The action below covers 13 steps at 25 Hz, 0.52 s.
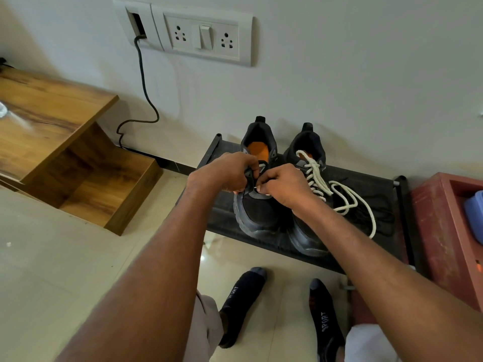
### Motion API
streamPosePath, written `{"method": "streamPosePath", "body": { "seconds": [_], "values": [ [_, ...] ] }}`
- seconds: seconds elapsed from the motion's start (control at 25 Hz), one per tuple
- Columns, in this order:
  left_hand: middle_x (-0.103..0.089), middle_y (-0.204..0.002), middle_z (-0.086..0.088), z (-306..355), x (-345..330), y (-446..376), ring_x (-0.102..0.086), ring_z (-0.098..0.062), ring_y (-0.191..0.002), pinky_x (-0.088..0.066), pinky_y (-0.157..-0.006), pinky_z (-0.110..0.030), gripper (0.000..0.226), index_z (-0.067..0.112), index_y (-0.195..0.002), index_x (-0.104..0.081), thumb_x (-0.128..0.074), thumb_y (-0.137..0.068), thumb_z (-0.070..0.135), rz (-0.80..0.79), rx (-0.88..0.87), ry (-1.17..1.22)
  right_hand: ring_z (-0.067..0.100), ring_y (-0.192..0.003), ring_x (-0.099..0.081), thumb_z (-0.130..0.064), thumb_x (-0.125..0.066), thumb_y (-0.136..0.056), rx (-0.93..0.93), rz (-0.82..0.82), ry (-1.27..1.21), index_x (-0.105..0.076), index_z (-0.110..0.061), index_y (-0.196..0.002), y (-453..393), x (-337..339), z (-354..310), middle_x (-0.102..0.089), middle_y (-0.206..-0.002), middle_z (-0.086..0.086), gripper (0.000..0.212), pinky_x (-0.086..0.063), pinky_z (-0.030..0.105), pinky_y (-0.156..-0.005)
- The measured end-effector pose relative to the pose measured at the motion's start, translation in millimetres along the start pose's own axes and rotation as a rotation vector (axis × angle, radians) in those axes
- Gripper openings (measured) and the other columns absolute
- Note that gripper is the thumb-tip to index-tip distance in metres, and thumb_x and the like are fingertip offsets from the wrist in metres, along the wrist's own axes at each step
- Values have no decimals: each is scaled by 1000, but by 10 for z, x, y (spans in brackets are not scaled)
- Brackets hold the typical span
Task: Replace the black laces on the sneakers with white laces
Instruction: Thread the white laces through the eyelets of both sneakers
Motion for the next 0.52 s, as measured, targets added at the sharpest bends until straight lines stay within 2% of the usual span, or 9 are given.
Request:
{"method": "streamPosePath", "body": {
  "seconds": [0.16,0.32,0.44,0.52],
  "values": [
    [-60,-94,2,-5,-31,11,-65,-22,-89,-52,-72,-32,43,32,-109,-60,-68,-86,-4,13,-10,16,13,-93,-68,-26,-76,-88,51,23,150,-83,-34,-92,24,-49,-18,-75,-92,-14,11,-59,38,-85],
    [-66,-95,-4,-5,-42,59,-69,-25,-84,-61,-67,-37,54,32,-125,-55,-63,-87,-5,43,-13,24,16,-98,-67,-21,-78,-87,-29,-18,8,-82,-32,-93,3,-38,-16,-75,-98,-11,13,-57,41,-92],
    [-69,-91,-15,-43,-95,109,-73,-31,-80,-64,-70,-48,62,25,-136,-36,-63,-89,-5,104,71,101,24,-98,-67,-27,-75,-90,59,53,204,-79,-34,-100,39,-84,-68,-72,-106,-4,13,-58,43,-86],
    [-69,-96,-17,-67,-123,140,-73,-33,-87,-64,-77,-52,47,11,-129,-44,-66,-90,-3,176,188,192,31,-99,-63,-29,-73,-91,122,122,381,-76,-30,-104,49,-117,-116,-63,-113,4,13,-57,46,-84]
  ]
}}
Point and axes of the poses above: each hand's wrist, its own y-axis away from the middle knuckle, its own x-axis out of the back of the hand, z = x × y, the point moved 1 cm from there along -y, towards the middle knuckle
